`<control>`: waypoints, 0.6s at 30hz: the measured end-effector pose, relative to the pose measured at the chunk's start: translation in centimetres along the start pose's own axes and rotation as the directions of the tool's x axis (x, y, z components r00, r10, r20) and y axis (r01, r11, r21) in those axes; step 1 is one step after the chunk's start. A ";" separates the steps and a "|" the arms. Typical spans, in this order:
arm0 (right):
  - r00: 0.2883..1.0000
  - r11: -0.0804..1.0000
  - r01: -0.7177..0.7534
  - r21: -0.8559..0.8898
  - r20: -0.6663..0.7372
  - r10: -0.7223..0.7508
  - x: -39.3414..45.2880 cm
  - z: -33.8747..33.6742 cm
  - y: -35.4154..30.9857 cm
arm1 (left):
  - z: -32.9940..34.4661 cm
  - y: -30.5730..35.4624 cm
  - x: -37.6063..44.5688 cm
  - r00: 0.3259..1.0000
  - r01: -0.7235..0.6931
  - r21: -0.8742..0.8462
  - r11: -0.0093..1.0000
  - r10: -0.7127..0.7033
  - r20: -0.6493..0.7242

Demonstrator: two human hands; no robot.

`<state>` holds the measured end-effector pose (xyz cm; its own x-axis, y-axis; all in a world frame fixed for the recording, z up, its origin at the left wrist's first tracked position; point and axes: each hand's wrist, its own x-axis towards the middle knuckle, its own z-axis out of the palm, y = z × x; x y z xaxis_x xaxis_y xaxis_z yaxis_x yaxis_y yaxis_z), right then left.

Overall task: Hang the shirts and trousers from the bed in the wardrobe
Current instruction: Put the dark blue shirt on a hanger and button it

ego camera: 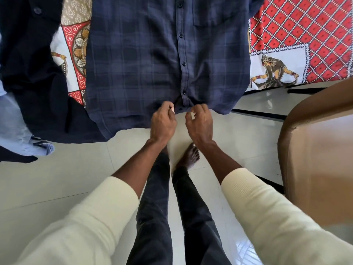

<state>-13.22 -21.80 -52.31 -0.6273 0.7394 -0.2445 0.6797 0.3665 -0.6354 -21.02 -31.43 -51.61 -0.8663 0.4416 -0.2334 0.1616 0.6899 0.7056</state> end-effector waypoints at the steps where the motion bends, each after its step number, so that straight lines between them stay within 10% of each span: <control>1: 0.999 1.000 -0.006 -0.030 0.033 0.007 -0.5 0.4 0.1 | 0.4 -0.6 -0.8 1.000 -0.009 -0.002 1.000 0.009 0.020; 18: 0.986 0.976 0.147 -0.160 -0.049 -0.156 1.5 1.0 0.4 | 5.9 -2.1 -0.4 0.979 0.120 -0.054 0.991 -0.127 -0.157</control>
<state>-14.30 -21.09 -53.70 -0.7063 0.7000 -0.1058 0.6323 0.5566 -0.5389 -18.21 -29.68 -56.91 -0.9432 0.2550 -0.2128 0.0312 0.7059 0.7076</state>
